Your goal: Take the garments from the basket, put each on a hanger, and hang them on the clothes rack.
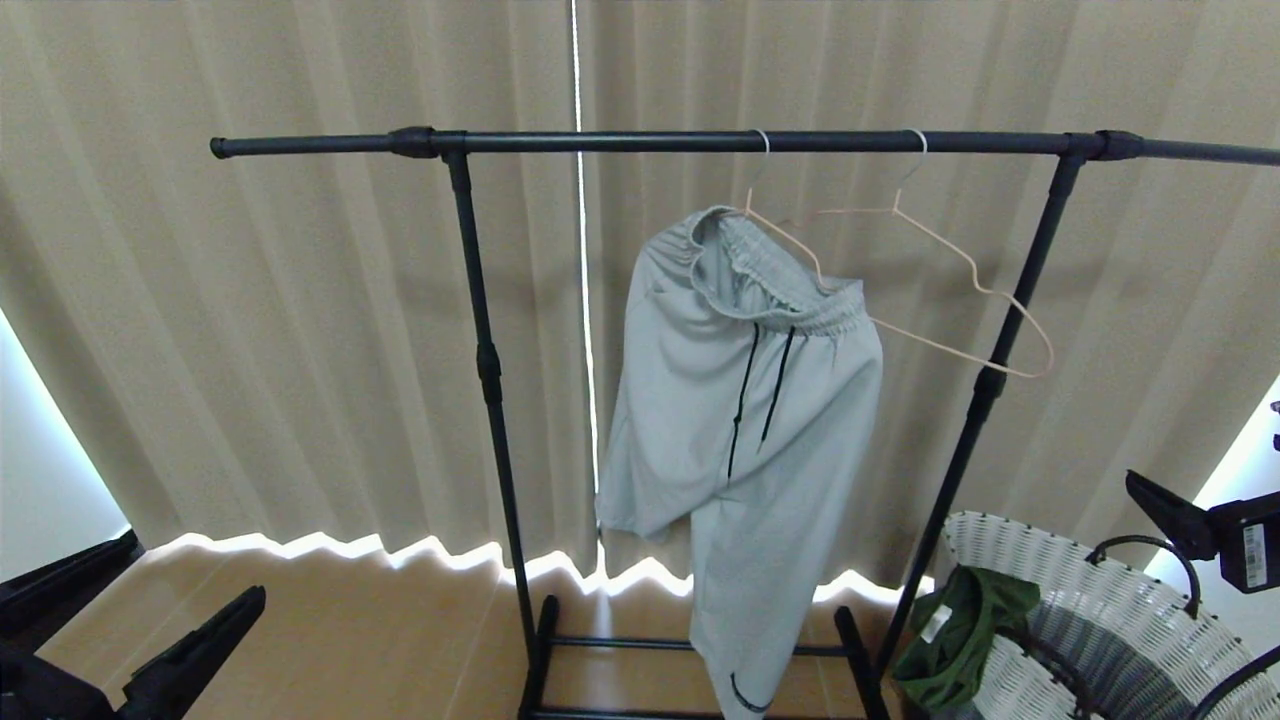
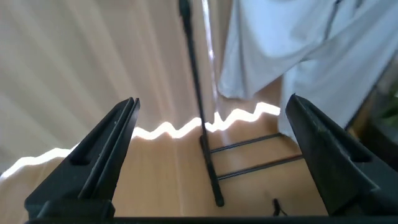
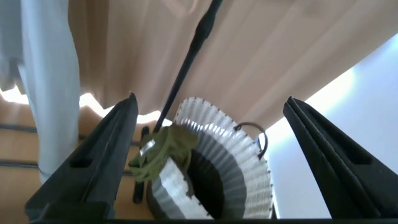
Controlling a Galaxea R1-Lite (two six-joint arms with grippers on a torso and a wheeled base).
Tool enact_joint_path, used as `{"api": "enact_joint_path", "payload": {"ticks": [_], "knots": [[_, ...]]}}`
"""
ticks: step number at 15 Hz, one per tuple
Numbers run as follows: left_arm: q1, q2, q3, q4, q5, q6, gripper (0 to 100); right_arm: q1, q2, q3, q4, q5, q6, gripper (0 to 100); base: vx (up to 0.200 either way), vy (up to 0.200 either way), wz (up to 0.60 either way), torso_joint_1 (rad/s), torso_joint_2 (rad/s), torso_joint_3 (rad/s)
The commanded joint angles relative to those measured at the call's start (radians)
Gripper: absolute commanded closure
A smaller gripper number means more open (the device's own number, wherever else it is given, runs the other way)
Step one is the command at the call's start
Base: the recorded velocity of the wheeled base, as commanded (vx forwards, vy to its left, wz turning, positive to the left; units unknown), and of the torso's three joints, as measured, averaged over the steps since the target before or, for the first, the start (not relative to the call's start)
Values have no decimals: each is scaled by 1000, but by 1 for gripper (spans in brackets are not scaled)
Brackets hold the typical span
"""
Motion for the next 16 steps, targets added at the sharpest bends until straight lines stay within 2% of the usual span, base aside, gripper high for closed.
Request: {"api": "enact_joint_path", "payload": {"ticks": [1,11,13,15,16], "knots": [[55,21,-5,-1,0,3,0,1,5,23,0,-1,-12,0,0,0,0,-178,486,305],[61,23,0,-1,-1,0,0,9,12,55,-2,8,-23,0,0,0,0,-133,458,323],[63,23,0,-1,-1,0,0,7,12,51,-6,62,-22,0,0,0,0,-63,378,302],[63,24,3,0,-1,2,0,-3,28,66,-68,231,-12,0,0,0,0,-29,132,88],[63,24,6,0,-1,0,0,-14,42,78,-88,270,-6,0,0,0,0,-17,66,51]]}}
